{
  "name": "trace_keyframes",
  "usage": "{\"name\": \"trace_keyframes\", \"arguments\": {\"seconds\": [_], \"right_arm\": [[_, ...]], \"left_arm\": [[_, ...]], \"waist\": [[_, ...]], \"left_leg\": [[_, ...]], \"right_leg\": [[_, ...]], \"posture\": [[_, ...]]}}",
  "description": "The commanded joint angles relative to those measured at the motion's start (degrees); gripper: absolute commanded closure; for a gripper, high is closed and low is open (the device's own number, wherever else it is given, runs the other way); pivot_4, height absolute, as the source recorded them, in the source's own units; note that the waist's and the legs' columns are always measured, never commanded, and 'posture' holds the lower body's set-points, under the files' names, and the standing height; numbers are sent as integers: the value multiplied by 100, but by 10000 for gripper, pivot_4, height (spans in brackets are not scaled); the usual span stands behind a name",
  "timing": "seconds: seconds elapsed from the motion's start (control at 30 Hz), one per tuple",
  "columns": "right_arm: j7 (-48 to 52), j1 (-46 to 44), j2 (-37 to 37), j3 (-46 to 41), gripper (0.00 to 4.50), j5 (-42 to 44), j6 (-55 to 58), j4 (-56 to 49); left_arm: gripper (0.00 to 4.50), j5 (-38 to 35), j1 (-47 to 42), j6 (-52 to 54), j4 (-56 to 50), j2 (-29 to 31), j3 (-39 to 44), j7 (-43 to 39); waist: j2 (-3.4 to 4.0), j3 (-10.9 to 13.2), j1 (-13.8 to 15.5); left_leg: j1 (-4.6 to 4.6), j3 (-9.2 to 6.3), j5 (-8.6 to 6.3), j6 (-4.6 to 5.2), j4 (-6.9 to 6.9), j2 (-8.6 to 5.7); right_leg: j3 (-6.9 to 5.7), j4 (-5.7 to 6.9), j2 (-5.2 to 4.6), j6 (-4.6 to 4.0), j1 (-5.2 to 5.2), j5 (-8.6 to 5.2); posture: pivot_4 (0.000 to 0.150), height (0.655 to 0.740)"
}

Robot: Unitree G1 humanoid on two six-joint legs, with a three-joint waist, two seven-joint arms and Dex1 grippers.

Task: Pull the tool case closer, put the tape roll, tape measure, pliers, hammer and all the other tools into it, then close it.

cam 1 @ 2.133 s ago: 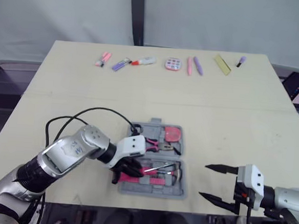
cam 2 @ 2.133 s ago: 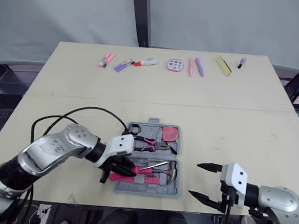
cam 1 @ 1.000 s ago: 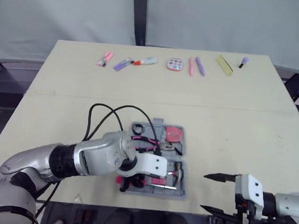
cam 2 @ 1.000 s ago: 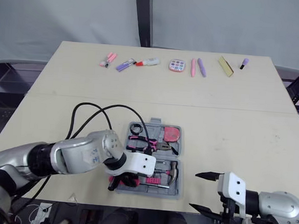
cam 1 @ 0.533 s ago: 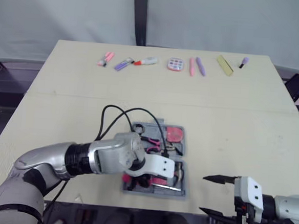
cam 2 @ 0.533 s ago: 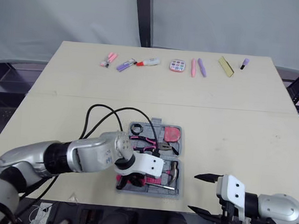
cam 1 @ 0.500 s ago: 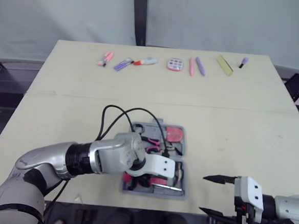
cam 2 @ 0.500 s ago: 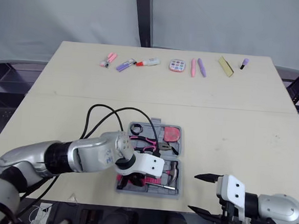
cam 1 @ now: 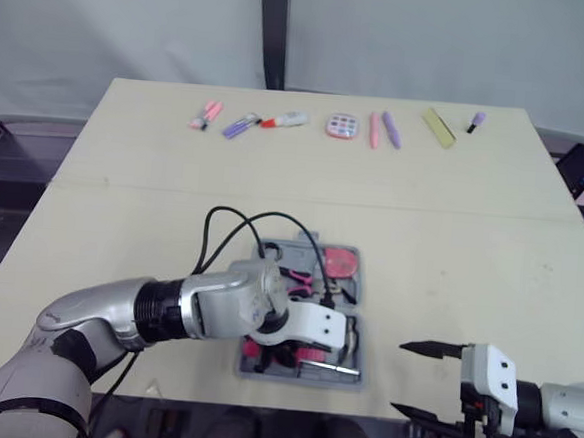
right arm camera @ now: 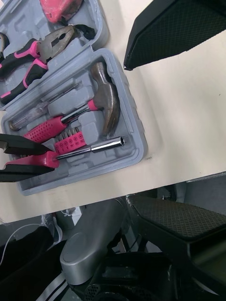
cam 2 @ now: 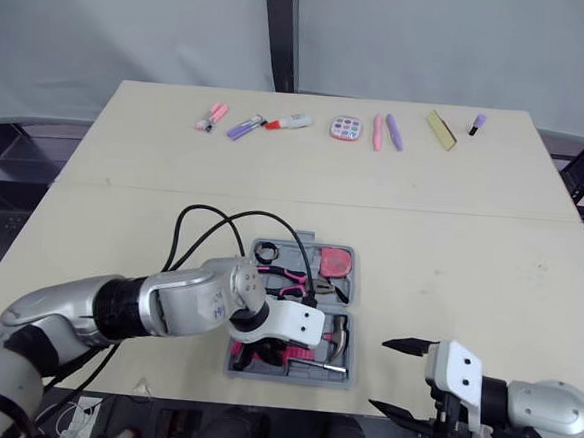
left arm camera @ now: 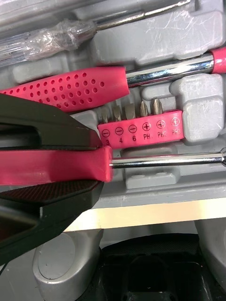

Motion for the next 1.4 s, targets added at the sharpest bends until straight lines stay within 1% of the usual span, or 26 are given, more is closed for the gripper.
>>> {"name": "trace_keyframes", "arguments": {"seconds": [0.03, 0.43, 0.73, 1.23, 1.3, 1.33, 1.37, 1.4], "right_arm": [[-31, 57, 10, -136, 0, 107, 3, -242], [-31, 101, 9, -196, 0, 145, 85, -300], [-53, 76, 14, -212, 0, 164, 134, -307], [-82, 105, 17, -226, 0, 167, 123, -317], [-84, 104, 20, -227, 0, 178, 129, -318], [-82, 102, 21, -227, 0, 180, 127, -311], [-80, 104, 21, -226, 0, 180, 123, -307], [-71, 106, 21, -225, 0, 177, 110, -300]], "left_arm": [[39512, -14, -58, 48, -171, -16, -40, -30], [39512, -197, -57, 491, -283, -150, 24, 73], [39512, -200, -98, 403, -101, -179, 15, 197], [39512, -253, -103, 421, -37, -153, -26, 177], [30543, -327, -131, 576, -35, -165, 38, 166], [27533, -371, -143, 651, -38, -173, 92, 159], [23492, -407, -150, 704, -43, -179, 128, 161], [18203, -466, -149, 775, -51, -191, 188, 160]], "waist": [[0, 0, 0], [0, 0, 0], [0, 0, 1], [0, 0, -1], [0, 0, -1], [0, 0, -1], [0, 0, -1], [0, 0, -1]], "left_leg": [[0, 0, 0, 0, 0, 0], [0, 0, 0, 0, 0, 0], [0, 0, 0, 0, 1, 0], [0, 0, 0, 0, 2, 0], [0, 0, 0, 1, 2, 0], [0, 0, 0, 1, 2, 0], [0, 0, 0, 0, 2, 0], [0, 0, 0, 0, 3, 0]], "right_leg": [[0, 0, 0, 0, 0, 0], [0, 2, 0, 0, 0, 0], [0, 2, 1, 0, 0, 0], [0, 4, 1, 0, 0, 0], [0, 4, 1, 0, 0, 0], [0, 4, 1, 0, 0, 0], [0, 5, 1, 0, 0, 0], [0, 5, 1, 0, 0, 0]], "posture": [[1500, 7400], [1500, 7400], [1500, 7400], [1500, 7400], [1500, 7400], [1500, 7400], [1500, 7400], [1500, 7400]]}}
